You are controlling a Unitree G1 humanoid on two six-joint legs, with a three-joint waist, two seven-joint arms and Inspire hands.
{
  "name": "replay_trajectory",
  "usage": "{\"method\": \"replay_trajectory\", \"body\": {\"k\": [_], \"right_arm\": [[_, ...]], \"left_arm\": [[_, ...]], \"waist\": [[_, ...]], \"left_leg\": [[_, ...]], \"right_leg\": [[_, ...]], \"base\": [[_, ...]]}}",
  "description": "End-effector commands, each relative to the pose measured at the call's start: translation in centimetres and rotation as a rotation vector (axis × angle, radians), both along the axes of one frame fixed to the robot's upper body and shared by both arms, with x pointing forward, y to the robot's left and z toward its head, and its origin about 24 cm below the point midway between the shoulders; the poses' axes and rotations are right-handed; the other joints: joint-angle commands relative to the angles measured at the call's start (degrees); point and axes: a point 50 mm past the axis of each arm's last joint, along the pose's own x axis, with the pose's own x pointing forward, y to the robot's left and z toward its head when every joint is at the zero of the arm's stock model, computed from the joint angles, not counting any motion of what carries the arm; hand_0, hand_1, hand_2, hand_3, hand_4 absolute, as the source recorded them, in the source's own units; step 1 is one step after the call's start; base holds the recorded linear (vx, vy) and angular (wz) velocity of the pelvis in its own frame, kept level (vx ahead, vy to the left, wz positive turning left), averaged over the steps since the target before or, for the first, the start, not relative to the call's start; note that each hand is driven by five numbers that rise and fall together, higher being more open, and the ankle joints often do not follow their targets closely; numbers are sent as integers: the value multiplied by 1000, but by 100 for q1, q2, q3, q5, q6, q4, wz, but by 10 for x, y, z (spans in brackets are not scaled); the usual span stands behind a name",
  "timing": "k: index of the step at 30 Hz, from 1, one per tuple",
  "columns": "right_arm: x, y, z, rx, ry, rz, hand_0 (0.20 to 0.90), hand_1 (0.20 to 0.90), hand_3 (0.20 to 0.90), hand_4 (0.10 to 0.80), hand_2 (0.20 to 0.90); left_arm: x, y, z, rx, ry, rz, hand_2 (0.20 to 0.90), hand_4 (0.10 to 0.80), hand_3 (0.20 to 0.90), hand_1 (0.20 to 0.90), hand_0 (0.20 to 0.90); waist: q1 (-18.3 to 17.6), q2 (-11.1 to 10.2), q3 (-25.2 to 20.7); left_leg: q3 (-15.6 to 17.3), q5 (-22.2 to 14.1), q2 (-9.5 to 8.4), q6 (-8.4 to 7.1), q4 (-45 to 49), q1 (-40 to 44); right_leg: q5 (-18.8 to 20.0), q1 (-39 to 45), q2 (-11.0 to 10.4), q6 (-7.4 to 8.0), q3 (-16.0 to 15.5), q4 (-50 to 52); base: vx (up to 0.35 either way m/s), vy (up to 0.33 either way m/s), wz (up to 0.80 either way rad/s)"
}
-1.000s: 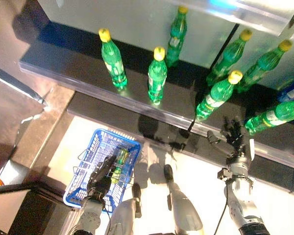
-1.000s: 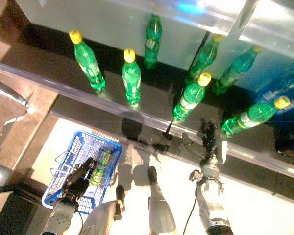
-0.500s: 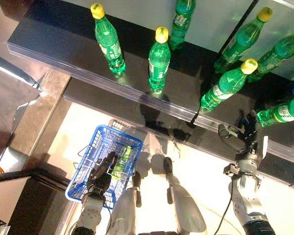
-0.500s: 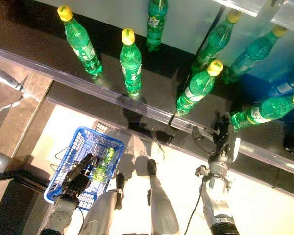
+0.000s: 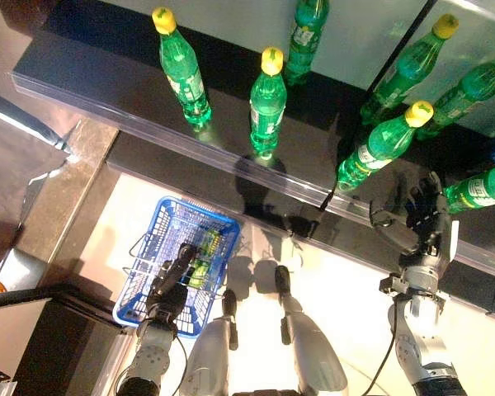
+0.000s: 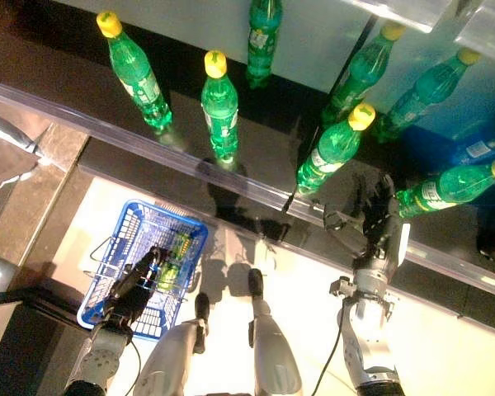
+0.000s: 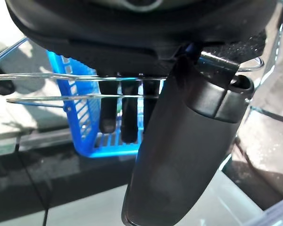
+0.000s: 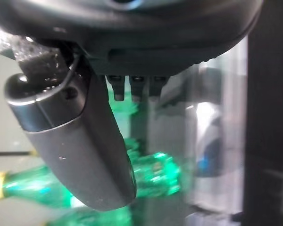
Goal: Pick up the drink and place into the basket.
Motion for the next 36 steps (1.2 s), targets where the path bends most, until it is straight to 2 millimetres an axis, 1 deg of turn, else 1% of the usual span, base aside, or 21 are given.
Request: {"method": "replay_trajectory", "body": {"k": [1,4,10,16,25,29,36], "right_arm": [[-15,-16,48,-144,-226,2,900,900,900,800,900],[-16,-17,48,-147,-215,4,900,900,900,800,900],[-10,-16,46,-126,-171,-6,900,900,900,800,900],[-8,-19,33,-72,-100,-51,900,900,900,800,900],[0,-21,27,-38,-53,-76,900,900,900,800,900],[2,-21,25,-29,-46,-85,900,900,900,800,900],[8,-24,24,-10,-51,-93,900,900,900,800,900]], "left_arm": [[6,54,70,233,-324,52,300,100,200,300,300],[4,56,67,236,-300,45,300,100,200,300,300],[2,54,62,243,-248,17,300,100,200,300,300],[-2,60,59,256,-211,-7,300,100,200,300,300],[3,66,63,271,-183,-25,300,100,200,300,300],[4,67,63,274,-180,-29,300,100,200,300,300],[11,72,71,286,-186,-37,300,100,200,300,300]], "waist": [[163,83,-711],[177,81,-765],[274,108,-854],[374,117,-888],[444,121,-784],[450,118,-729],[490,110,-613]], "left_leg": [[-393,279,-262,45,-57,-310],[-390,283,-265,17,-82,-199],[-444,299,-297,-43,-107,7],[-493,339,-301,-108,-167,226],[-589,366,-309,-160,-129,325],[-617,380,-313,-165,-117,335],[-681,355,-328,-168,-84,272]], "right_leg": [[-861,571,13,467,-249,313],[-866,665,9,504,-273,301],[-881,826,-14,561,-388,339],[-879,972,-42,599,-562,384],[-847,938,-61,650,-733,560],[-833,900,-59,663,-754,626],[-833,765,-34,709,-789,739]], "base": [[83,6,1],[116,0,0],[117,-11,1],[112,-10,12],[65,-8,6],[40,-6,15],[0,0,0]]}}
